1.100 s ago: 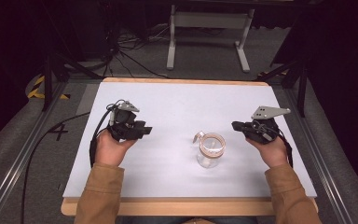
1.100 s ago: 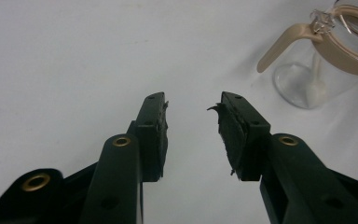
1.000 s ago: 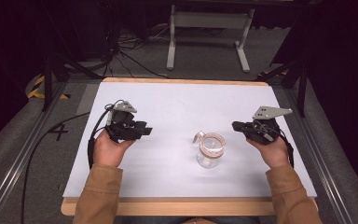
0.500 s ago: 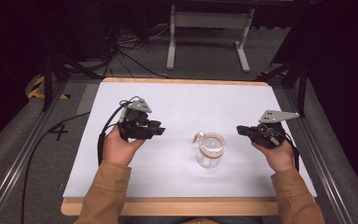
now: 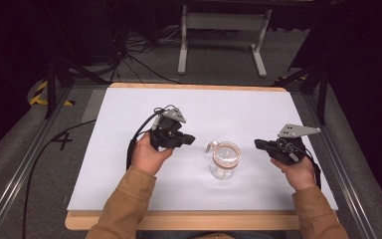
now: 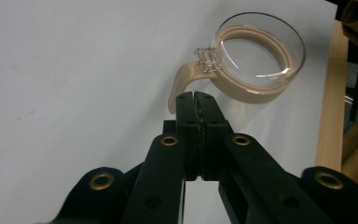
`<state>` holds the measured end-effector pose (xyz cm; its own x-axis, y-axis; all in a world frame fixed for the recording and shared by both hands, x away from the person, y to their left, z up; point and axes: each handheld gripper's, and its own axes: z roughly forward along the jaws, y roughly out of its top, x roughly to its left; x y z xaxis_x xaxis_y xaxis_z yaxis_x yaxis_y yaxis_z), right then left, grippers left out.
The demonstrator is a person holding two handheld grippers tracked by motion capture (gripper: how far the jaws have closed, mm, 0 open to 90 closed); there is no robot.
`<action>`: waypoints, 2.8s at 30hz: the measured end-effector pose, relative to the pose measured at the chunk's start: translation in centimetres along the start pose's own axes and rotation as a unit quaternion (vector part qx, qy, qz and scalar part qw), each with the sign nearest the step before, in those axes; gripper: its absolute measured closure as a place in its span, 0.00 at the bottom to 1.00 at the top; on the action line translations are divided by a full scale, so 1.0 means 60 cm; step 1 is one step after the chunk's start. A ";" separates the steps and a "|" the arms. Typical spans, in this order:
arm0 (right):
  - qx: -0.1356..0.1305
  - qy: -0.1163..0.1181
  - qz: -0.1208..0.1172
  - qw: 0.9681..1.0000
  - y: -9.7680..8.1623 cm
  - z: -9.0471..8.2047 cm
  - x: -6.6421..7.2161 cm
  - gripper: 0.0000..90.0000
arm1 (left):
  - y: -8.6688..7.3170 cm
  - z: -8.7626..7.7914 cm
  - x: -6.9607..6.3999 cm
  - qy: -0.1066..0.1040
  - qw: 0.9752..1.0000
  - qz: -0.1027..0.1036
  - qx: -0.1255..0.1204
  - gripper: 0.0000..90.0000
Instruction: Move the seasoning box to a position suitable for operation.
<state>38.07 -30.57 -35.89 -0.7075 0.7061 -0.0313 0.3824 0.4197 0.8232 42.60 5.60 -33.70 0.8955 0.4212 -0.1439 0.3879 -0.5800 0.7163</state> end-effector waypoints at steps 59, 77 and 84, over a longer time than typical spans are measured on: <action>0.123 0.084 -0.043 0.988 -0.041 0.102 0.082 1.00 | -0.029 0.036 0.045 -0.006 0.994 -0.104 0.016 0.99; 0.124 0.109 -0.062 0.984 -0.035 0.112 0.118 1.00 | -0.031 0.031 0.050 0.006 0.999 -0.049 -0.002 0.99; 0.124 0.119 -0.074 0.982 -0.033 0.119 0.130 1.00 | -0.030 0.022 0.050 0.005 0.999 -0.044 -0.003 0.99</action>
<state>36.02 -21.82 -41.84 -0.8745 0.4847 0.0176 0.3764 0.6553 0.6549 44.87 7.00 -36.34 0.8557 0.4777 -0.1987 0.4631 -0.5359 0.7059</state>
